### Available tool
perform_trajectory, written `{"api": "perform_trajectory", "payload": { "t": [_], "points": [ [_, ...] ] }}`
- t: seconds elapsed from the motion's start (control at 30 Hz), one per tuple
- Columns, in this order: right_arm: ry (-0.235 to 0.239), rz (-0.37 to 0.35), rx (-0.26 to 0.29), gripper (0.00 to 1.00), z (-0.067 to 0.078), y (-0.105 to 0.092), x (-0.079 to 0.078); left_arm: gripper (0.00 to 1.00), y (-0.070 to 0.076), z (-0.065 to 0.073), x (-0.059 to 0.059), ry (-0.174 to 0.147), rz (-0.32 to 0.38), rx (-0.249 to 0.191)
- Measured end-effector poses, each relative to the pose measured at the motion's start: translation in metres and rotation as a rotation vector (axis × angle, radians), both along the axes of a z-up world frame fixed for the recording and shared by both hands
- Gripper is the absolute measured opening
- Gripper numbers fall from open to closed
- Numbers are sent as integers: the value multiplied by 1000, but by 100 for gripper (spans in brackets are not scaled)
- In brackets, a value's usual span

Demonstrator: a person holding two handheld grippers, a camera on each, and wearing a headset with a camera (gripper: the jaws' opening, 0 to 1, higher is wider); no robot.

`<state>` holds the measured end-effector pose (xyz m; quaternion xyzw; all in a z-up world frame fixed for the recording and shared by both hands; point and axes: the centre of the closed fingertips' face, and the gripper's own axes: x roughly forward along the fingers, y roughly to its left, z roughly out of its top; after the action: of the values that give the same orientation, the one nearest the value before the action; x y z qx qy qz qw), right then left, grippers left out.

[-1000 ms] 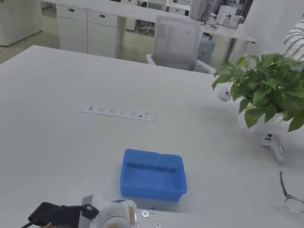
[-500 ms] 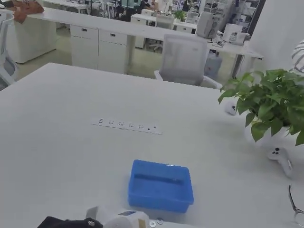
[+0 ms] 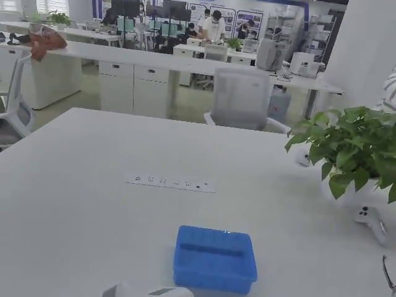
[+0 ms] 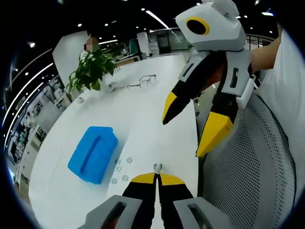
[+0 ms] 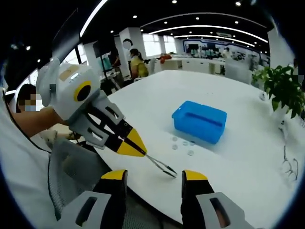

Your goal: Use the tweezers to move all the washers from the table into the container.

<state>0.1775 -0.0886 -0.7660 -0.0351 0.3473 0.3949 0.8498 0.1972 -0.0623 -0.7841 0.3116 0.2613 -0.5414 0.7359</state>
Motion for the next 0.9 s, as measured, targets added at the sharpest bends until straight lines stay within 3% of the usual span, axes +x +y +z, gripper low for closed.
{"api": "perform_trajectory", "payload": {
  "t": [0.1,0.2,0.27,0.4,0.53,0.73,0.9],
  "points": [
    [-5,32,-8,38,-6,5,1,0,0,3,-4,-17,-16,16],
    [32,89,25,34,-10,14,-2,0,0,6,-9,-26,-27,24],
    [32,148,-7,30,-15,17,-4,0,-2,7,-12,-36,-45,33],
    [-51,254,-118,25,-24,23,0,0,-3,10,-18,-36,-63,43],
    [-83,332,-149,20,-26,34,-2,0,-3,14,-23,-37,-72,54],
    [-115,369,-164,12,-26,41,-3,0,0,26,-31,-39,-86,54],
    [-107,393,-161,10,-30,45,-6,0,-2,35,-35,-24,-96,39]
  ]
}}
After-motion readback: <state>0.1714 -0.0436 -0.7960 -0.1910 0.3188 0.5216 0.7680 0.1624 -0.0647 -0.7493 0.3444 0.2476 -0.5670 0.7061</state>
